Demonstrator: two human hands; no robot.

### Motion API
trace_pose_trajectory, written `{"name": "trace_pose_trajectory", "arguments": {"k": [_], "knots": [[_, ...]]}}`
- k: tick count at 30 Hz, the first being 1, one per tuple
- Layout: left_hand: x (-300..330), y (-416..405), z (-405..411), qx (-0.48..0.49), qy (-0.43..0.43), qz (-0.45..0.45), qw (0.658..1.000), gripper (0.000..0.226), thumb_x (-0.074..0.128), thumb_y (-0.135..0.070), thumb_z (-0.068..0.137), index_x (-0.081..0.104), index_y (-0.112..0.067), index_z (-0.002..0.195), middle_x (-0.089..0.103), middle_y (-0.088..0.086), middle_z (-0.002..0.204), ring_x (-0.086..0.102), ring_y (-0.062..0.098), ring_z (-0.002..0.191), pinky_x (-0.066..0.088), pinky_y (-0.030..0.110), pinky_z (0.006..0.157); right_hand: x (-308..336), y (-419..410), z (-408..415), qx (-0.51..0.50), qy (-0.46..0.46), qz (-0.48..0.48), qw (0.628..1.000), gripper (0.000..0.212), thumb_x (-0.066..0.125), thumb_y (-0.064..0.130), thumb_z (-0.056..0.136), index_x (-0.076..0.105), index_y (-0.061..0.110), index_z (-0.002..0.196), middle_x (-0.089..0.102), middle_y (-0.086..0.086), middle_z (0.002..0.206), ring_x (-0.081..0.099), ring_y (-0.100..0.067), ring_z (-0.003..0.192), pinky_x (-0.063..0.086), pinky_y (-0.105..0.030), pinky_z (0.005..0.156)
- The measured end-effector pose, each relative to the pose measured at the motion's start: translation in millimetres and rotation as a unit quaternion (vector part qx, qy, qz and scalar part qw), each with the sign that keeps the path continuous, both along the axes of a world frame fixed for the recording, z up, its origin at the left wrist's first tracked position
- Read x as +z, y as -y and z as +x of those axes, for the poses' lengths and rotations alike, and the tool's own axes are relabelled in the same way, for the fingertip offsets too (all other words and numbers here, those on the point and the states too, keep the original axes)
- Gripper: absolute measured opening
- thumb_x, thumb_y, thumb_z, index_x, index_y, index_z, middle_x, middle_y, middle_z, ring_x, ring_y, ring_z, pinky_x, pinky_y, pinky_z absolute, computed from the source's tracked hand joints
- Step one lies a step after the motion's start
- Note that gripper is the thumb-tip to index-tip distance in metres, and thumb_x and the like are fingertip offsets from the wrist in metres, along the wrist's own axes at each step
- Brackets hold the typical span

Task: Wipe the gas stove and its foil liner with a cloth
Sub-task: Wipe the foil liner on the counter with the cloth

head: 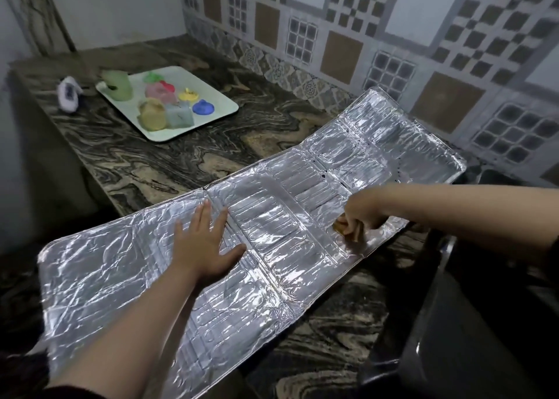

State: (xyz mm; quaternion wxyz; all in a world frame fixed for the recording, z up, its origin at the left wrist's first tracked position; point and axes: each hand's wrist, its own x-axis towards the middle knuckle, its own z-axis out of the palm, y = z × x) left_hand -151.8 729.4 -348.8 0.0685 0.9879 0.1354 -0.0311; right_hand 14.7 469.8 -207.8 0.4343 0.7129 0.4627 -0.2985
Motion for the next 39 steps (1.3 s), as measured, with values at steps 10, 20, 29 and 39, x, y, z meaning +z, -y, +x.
{"name": "trace_pose_trajectory", "arguments": {"k": [10,20,29,39], "knots": [[37,-3,26,-0.033,-0.057,0.074,0.995,0.132,-0.004,-0.091,0.047,0.023,-0.010,0.149,0.002,0.018,0.160,0.003,0.032,0.148,0.002,0.064,0.111,25,-52,30,-0.158,0.039,0.297,0.941,0.052,0.040,-0.007,0.080,0.066,0.018,0.118,0.056,-0.003,0.083,0.051,-0.024,0.079,0.037,-0.024,0.055],[17,47,91,-0.111,-0.026,0.014,0.993,0.126,-0.008,-0.092,0.057,-0.002,-0.012,0.154,-0.019,0.013,0.158,-0.015,0.029,0.147,-0.011,0.060,0.111,-8,-95,87,-0.208,0.078,0.444,0.868,0.047,0.050,0.003,0.079,0.063,0.016,0.121,0.069,-0.010,0.107,0.064,-0.029,0.098,0.055,-0.036,0.082],[-1,47,90,-0.089,0.002,-0.016,0.996,0.110,0.007,-0.087,0.069,-0.007,-0.018,0.154,-0.022,0.007,0.158,-0.020,0.022,0.146,-0.006,0.059,0.115,-57,-85,102,-0.192,0.047,0.331,0.923,0.072,0.052,0.005,0.084,0.027,0.027,0.148,0.046,-0.010,0.142,0.053,-0.032,0.118,0.049,-0.039,0.095],[1,48,88,-0.089,0.003,-0.024,0.996,0.112,0.004,-0.087,0.067,-0.009,-0.017,0.153,-0.022,0.007,0.158,-0.019,0.022,0.147,-0.004,0.060,0.115,-54,-33,63,-0.173,0.034,0.209,0.962,0.094,0.062,0.012,0.086,-0.005,0.013,0.152,0.019,-0.020,0.155,0.052,-0.033,0.120,0.046,-0.039,0.099]]}}
